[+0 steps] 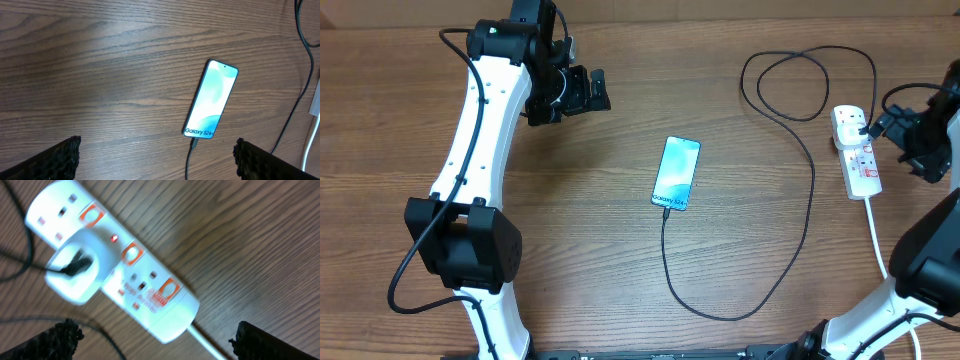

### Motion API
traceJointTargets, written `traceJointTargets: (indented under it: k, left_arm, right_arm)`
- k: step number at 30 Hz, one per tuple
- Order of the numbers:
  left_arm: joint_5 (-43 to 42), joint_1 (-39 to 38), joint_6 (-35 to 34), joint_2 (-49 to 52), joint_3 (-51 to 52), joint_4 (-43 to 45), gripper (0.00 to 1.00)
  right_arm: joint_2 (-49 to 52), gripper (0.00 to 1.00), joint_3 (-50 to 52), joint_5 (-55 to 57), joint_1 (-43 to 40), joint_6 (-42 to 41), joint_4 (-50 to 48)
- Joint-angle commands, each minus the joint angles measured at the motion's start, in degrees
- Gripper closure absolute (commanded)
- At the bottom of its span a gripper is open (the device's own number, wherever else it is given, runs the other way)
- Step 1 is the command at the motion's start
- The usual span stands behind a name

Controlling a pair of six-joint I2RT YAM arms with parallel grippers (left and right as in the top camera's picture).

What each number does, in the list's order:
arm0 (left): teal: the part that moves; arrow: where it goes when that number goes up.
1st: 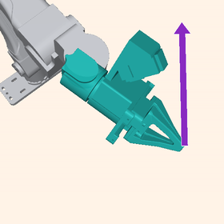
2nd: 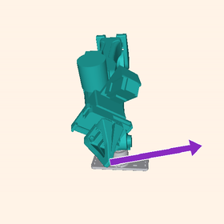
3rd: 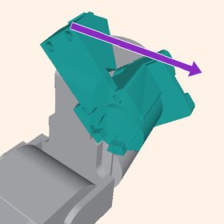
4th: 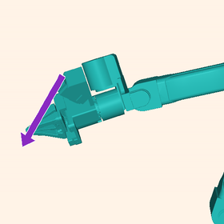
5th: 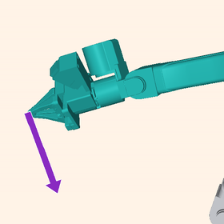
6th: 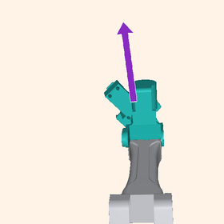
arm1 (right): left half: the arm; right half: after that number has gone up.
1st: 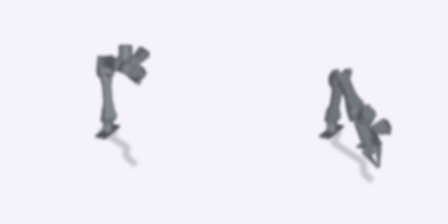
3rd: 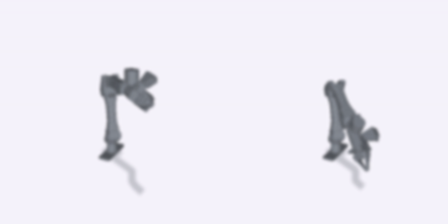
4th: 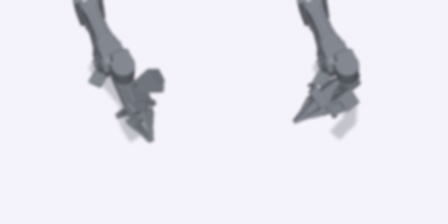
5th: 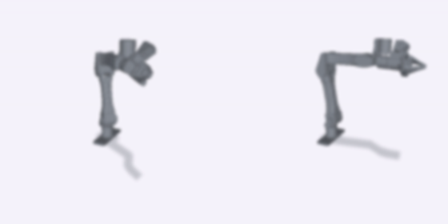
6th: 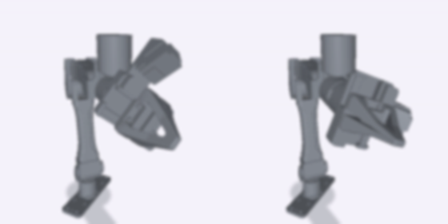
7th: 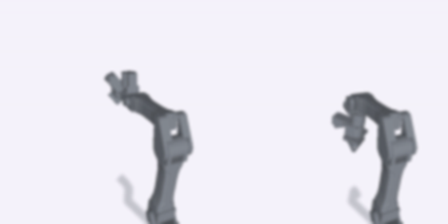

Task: Plug charger to phone and switch on socket

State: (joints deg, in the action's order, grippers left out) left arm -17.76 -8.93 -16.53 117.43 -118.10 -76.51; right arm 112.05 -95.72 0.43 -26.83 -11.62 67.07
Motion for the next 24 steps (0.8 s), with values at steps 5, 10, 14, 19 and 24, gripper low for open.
traceJointTargets:
  k: [5, 10, 14, 19, 24]
  left_arm:
    - [0.37, -0.09, -0.17, -0.59, -0.09, 0.07, 0.00]
    - [0.37, -0.09, -0.17, -0.59, -0.09, 0.07, 0.00]
    - [0.37, -0.09, -0.17, -0.59, -0.11, 0.07, 0.00]
    - [0.37, -0.09, -0.17, -0.59, -0.09, 0.07, 0.00]
    - [0.37, -0.09, -0.17, -0.59, -0.09, 0.07, 0.00]
  right_arm:
    - [-1.01, 0.00, 0.74, -1.40, 3.26, 3.17, 0.55]
    - [-1.01, 0.00, 0.74, -1.40, 3.37, 3.15, 0.55]
    - [-1.01, 0.00, 0.74, -1.40, 3.37, 3.15, 0.52]
    - [-1.01, 0.00, 0.74, -1.40, 3.37, 3.15, 0.52]
    - [-1.01, 0.00, 0.74, -1.40, 3.37, 3.15, 0.52]
